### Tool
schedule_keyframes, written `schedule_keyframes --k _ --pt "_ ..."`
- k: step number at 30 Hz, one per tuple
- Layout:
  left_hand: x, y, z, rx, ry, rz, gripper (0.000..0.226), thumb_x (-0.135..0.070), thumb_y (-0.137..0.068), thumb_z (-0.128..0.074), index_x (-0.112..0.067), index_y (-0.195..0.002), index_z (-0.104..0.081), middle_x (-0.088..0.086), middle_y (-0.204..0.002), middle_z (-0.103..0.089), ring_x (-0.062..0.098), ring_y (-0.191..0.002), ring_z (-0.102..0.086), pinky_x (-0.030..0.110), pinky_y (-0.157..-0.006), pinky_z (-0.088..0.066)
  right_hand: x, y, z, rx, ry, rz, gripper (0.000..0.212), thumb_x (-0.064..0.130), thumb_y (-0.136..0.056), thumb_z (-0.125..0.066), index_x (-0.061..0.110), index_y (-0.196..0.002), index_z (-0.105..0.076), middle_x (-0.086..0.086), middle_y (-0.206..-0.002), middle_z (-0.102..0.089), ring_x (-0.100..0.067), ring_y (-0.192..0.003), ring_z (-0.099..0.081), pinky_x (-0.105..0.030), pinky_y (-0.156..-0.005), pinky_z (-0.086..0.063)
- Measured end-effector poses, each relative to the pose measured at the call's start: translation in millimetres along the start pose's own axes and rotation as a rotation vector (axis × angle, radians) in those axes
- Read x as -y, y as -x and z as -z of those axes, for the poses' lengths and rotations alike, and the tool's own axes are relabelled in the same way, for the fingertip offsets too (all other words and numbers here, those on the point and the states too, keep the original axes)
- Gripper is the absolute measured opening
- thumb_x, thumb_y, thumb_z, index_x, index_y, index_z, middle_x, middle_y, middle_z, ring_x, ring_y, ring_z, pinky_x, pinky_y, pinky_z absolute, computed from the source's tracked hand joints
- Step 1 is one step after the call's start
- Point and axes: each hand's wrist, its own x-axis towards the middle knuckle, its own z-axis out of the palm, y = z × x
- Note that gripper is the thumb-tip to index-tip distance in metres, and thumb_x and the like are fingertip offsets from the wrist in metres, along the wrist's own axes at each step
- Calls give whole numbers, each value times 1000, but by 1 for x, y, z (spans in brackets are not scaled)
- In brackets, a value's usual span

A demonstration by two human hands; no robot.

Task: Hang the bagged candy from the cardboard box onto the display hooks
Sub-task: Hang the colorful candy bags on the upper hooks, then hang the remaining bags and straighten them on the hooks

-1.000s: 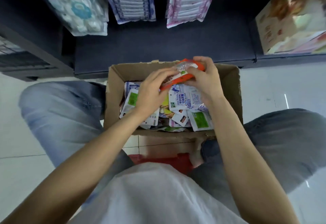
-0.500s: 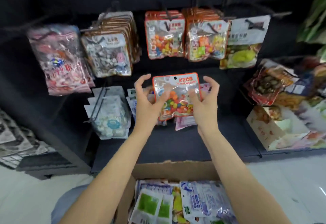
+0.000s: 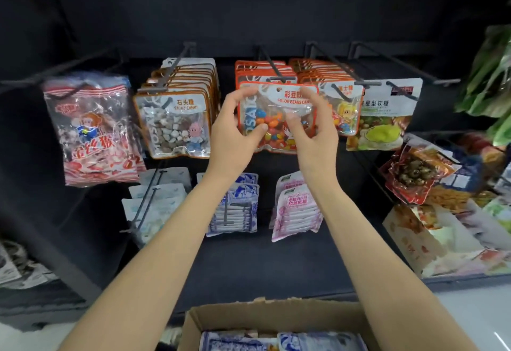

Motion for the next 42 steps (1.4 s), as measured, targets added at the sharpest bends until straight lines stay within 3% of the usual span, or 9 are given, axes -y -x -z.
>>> schedule_keyframes --k 5,9,13,16,22,28,34,39,42 --pt "13 -9 -4 2 -75 41 61 -2 -80 -71 -16 -133 -45 -3 -134 -50 15 -122 -53 28 -95 -50 -3 -12 -5 41 78 -91 41 21 -95 -58 23 -135 -53 14 -135 -53 12 -119 -42 -1 -94 -35" --pt "23 -10 -3 27 -86 82 67 -10 -81 -72 -22 -139 -41 -1 -138 -49 16 -122 -53 37 -98 -50 -13 -12 -5 45 129 -101 44 25 -95 -56 29 -138 -49 11 -137 -52 1 -124 -46 -19 -100 -45" --pt "34 -20 -7 -31 -323 44 63 -14 -83 -71 -19 -140 -43 -1 -127 -49 4 -112 -47 -3 -86 -34 -27 -18 -12 -17 694 201 52 30 -93 -58 30 -143 -40 -10 -138 -42 -18 -115 -47 -21 -84 -45" --pt "47 -34 -14 -66 -414 39 65 -14 -86 -68 -15 -144 -38 7 -131 -43 10 -118 -45 3 -89 -31 -46 -22 -19 35 1082 422 54 33 -89 -61 22 -139 -45 -18 -149 -33 -37 -136 -32 -47 -105 -35" --pt "55 -57 -25 -188 -453 41 74 -8 -84 -67 -18 -147 -30 10 -138 -32 14 -123 -43 12 -95 -32 -60 -41 -28 253 1390 449 61 40 -96 -45 15 -149 -30 -7 -154 -31 -32 -146 -15 -59 -115 -9" --pt "58 5 -21 -138 -424 -39 62 -11 -91 -56 -14 -147 -30 11 -152 -25 16 -139 -24 3 -106 -11 -65 -12 -24 188 1195 419 63 32 -92 -51 10 -148 -32 -8 -156 -27 -33 -146 -15 -56 -117 -9" --pt "81 111 17 -97 -409 -11 27 -21 -93 -51 -15 -118 -57 -13 -111 -58 2 -106 -50 12 -93 -36 -88 82 -4 172 931 554 31 10 -86 -53 11 -115 -64 -9 -129 -59 -30 -133 -33 -52 -113 -20" --pt "126 199 58 120 -473 264 22 -34 -91 -49 -27 -107 -62 -18 -88 -66 2 -79 -62 16 -72 -48 -139 182 9 591 742 416 27 16 -86 -46 11 -95 -71 -5 -77 -69 -27 -82 -61 -37 -73 -49" --pt "166 250 81 183 -602 474 21 -22 -88 -58 -23 -109 -64 -14 -93 -66 8 -85 -62 33 -78 -51 -176 245 9 961 796 114 24 22 -90 -48 17 -100 -68 -4 -84 -71 -29 -73 -66 -34 -58 -54"
